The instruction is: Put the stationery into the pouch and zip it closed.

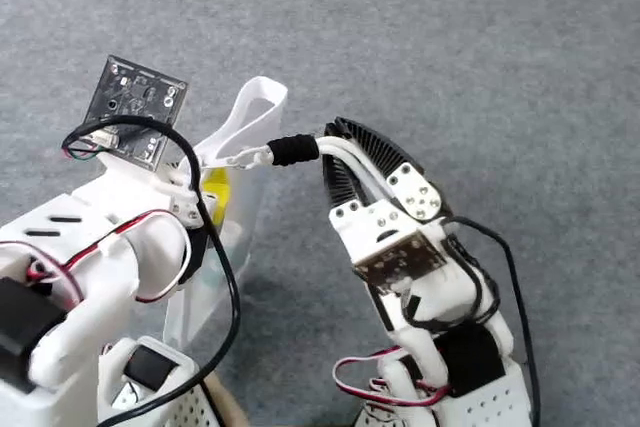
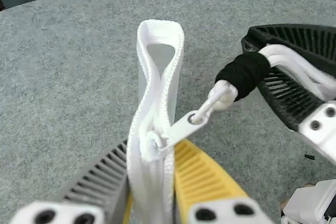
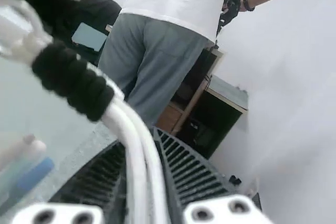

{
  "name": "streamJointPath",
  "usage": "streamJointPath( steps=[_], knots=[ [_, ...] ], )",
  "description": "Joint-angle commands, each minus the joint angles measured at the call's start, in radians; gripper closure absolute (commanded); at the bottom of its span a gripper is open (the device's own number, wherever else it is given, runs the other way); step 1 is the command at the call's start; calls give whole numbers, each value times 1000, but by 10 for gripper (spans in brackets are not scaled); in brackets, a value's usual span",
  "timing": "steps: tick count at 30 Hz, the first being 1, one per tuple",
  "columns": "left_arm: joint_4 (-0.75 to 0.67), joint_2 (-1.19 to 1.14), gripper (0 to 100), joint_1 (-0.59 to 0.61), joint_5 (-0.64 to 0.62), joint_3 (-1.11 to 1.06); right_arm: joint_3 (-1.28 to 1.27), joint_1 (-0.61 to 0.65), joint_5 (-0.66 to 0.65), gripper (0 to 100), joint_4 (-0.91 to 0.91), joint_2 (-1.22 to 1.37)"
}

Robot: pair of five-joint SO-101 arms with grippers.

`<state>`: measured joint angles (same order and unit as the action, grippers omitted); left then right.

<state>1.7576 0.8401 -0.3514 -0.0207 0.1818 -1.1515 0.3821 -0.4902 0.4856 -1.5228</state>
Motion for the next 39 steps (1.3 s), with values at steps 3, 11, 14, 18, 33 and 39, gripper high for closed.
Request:
streamJointPath(
  steps=[3,11,14,18,33,39],
  knots=[
    [3,8,973,-2,5,99,-51,-37,-51,986,-61,1],
    [-26,5,973,4,5,-25,59,54,-55,983,147,1],
    [-66,6,973,5,3,-68,148,97,-55,980,295,-5],
    [-124,-2,973,5,2,-142,237,160,-54,876,491,-68],
    [-264,-2,972,7,8,-398,308,212,-52,789,692,-228],
    [-307,-2,972,7,8,-449,398,341,-48,789,761,-234]
  ],
)
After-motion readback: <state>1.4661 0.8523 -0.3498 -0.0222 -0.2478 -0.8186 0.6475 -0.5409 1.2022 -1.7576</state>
